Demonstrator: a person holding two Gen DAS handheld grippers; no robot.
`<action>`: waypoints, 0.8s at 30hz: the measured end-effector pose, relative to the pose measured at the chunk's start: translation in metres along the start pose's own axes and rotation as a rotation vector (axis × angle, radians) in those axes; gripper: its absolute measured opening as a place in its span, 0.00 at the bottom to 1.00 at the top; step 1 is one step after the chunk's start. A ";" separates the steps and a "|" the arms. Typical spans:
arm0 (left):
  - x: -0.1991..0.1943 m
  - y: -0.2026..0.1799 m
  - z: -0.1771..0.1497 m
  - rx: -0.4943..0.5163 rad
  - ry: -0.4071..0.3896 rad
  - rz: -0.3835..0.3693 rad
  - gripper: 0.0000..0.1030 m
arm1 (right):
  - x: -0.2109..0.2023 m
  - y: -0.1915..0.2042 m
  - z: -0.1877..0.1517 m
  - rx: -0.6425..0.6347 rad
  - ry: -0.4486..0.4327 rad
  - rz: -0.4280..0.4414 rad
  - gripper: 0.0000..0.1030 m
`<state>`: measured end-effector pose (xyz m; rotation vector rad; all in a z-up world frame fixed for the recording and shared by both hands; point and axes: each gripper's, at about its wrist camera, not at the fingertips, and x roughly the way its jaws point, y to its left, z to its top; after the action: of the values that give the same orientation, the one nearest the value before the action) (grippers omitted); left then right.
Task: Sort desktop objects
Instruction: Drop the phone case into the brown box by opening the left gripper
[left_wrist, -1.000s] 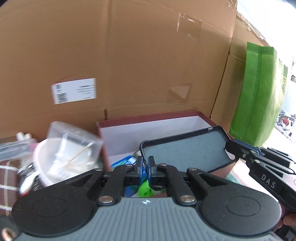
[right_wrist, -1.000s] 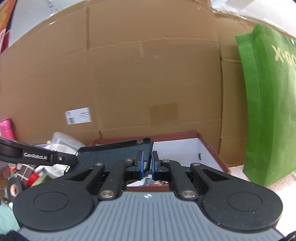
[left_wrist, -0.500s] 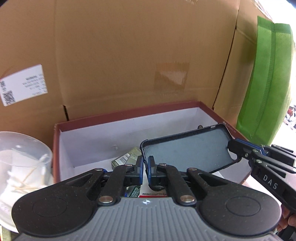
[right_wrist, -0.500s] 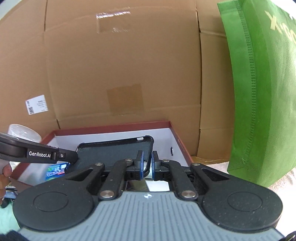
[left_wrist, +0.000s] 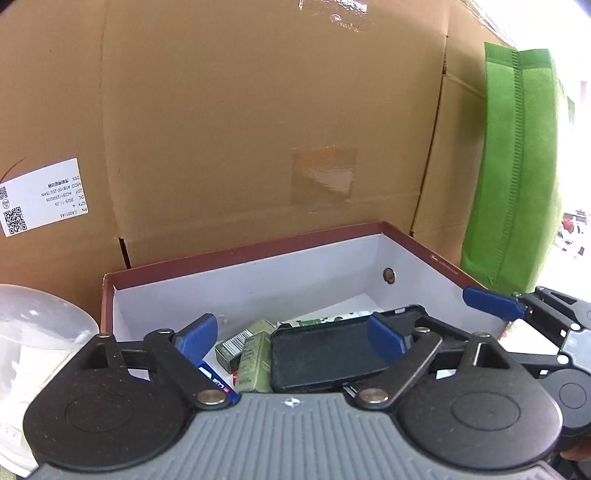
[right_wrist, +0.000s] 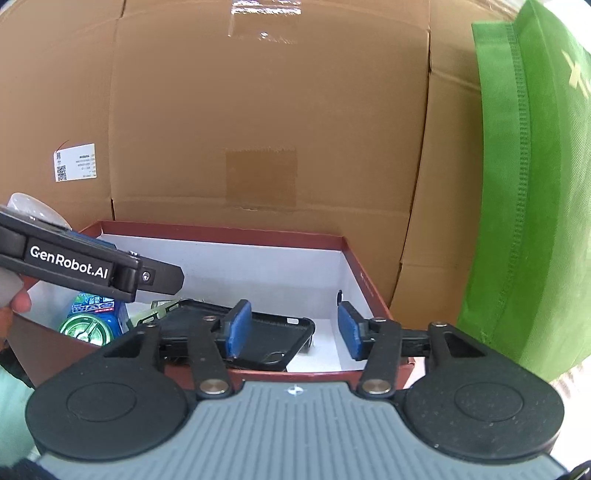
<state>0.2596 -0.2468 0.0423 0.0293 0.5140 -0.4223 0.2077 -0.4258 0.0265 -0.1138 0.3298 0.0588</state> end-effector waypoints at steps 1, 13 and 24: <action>-0.001 0.001 0.000 -0.006 0.004 -0.004 0.90 | -0.001 0.001 0.000 -0.002 -0.003 -0.002 0.60; -0.025 -0.002 -0.005 0.007 0.005 0.023 0.91 | -0.021 0.011 0.001 -0.007 -0.024 -0.033 0.86; -0.057 -0.005 -0.017 0.038 -0.031 0.055 0.91 | -0.049 0.025 0.004 0.000 -0.030 -0.045 0.89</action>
<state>0.2045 -0.2267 0.0551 0.0730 0.4736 -0.3786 0.1612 -0.4028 0.0434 -0.1200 0.2970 0.0162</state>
